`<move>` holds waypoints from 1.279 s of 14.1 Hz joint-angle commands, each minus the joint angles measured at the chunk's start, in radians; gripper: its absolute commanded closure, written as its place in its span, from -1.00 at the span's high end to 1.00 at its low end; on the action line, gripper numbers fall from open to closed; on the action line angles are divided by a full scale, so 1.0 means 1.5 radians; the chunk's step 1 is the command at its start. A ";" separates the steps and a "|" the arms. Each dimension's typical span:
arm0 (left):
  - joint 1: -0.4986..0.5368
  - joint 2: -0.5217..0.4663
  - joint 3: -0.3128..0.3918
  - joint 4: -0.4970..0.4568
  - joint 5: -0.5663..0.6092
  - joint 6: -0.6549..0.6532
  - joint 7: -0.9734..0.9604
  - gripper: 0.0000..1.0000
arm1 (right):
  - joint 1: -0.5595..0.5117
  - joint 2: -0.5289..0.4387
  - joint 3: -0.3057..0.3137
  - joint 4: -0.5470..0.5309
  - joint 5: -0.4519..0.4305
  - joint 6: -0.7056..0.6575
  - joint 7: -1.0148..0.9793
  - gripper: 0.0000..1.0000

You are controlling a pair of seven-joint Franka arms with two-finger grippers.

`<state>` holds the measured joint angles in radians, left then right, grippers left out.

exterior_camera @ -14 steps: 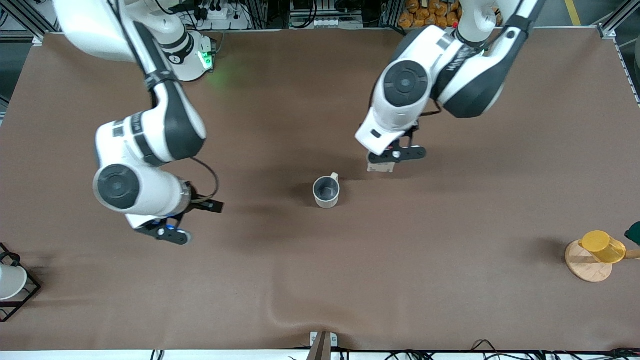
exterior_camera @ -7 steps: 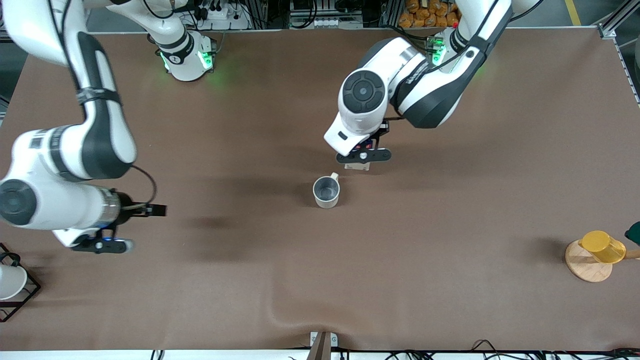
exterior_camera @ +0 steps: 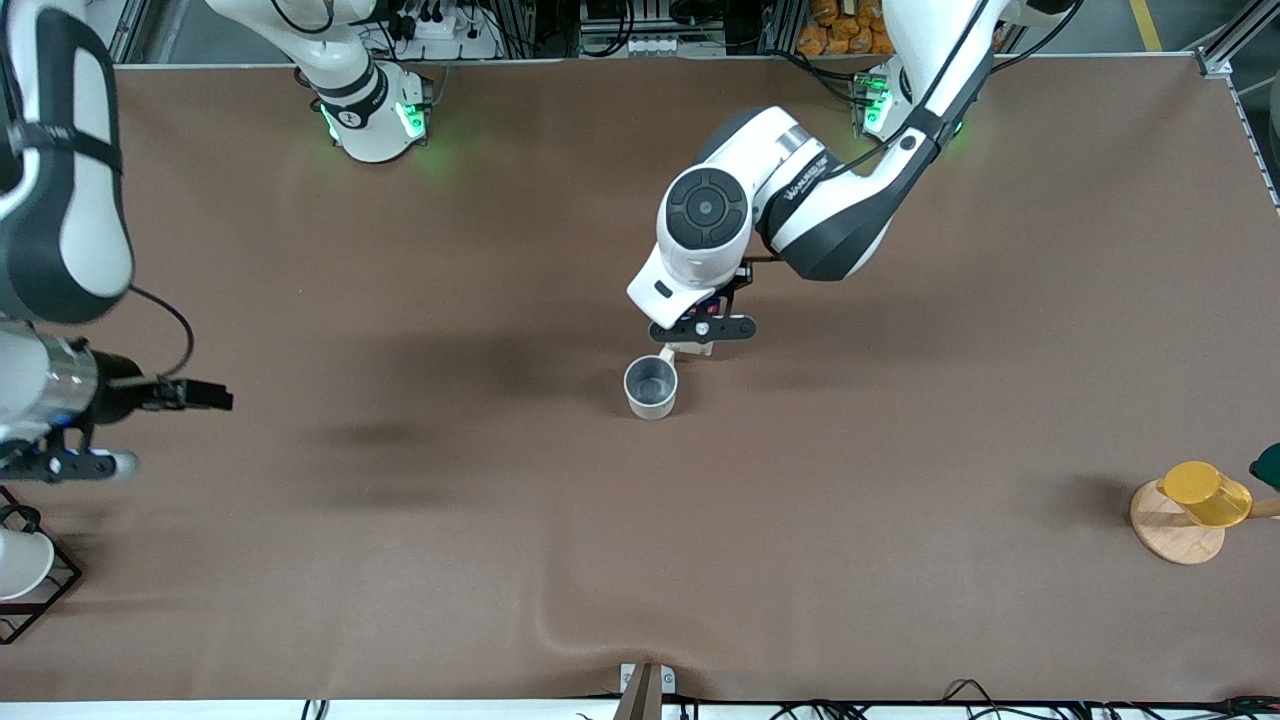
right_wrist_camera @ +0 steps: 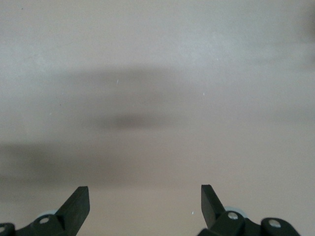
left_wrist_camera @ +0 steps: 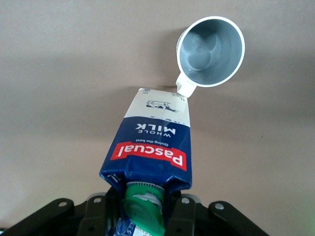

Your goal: Place milk next to cup

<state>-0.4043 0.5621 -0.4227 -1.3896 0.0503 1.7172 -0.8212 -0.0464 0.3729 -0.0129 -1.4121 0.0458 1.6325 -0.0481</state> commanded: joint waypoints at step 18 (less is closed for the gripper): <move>-0.053 0.107 0.008 0.070 -0.001 0.044 -0.073 -0.55 | -0.022 -0.263 0.014 -0.221 -0.010 0.061 0.035 1.00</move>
<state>-0.4733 0.7012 -0.4206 -1.3131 0.0503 1.7776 -0.9057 -0.0522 0.0027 -0.0071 -1.7497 0.0439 1.7443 -0.0109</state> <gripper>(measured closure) 0.621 0.000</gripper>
